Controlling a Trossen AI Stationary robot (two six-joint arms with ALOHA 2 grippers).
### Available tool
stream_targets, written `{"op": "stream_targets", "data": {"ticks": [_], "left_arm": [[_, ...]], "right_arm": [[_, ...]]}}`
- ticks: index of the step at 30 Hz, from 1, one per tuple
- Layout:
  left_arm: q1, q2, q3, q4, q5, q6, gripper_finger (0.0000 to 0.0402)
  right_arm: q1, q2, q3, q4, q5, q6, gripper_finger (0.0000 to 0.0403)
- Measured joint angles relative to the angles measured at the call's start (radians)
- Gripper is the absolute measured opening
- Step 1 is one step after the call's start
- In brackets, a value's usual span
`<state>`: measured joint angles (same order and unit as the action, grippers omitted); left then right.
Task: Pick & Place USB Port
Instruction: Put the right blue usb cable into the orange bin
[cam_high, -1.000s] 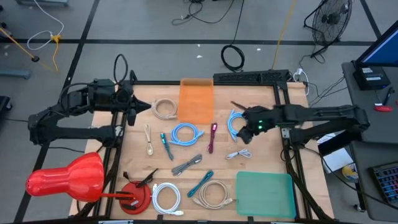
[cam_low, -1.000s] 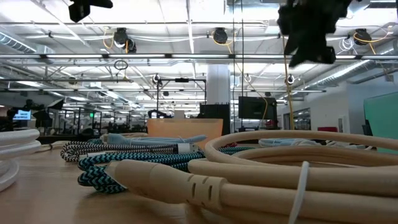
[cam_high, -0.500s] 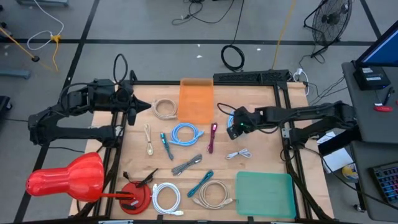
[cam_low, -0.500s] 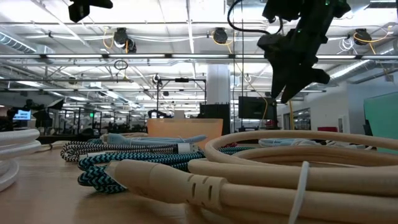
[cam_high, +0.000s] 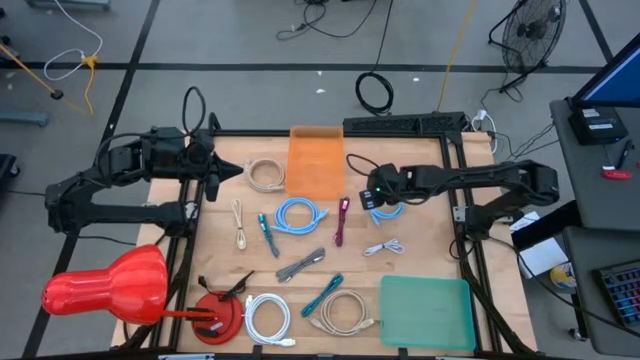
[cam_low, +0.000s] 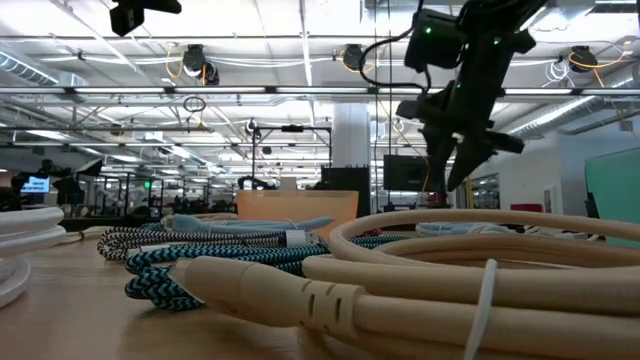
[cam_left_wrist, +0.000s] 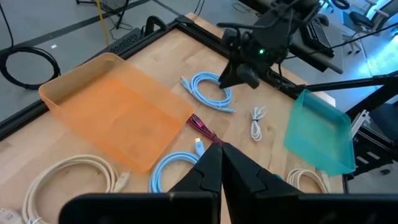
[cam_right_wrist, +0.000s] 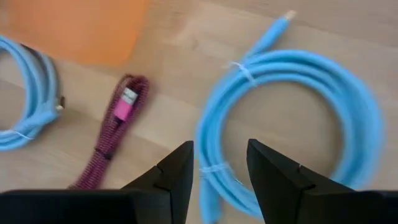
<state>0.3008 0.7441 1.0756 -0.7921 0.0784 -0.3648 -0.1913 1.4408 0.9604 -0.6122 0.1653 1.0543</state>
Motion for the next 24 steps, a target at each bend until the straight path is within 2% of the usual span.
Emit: {"op": "stream_targets", "data": {"ticks": [10,24], "left_arm": [[0.000,0.000,0.000,-0.007,0.000,0.004,0.0008],[0.000,0.000,0.000,-0.023,0.000,0.020,0.0008]], "right_arm": [[-0.013,0.116,0.000,0.063,-0.043,0.000,0.0142],[-0.013,0.235,0.000,0.168,-0.067,0.014,0.0191]]}}
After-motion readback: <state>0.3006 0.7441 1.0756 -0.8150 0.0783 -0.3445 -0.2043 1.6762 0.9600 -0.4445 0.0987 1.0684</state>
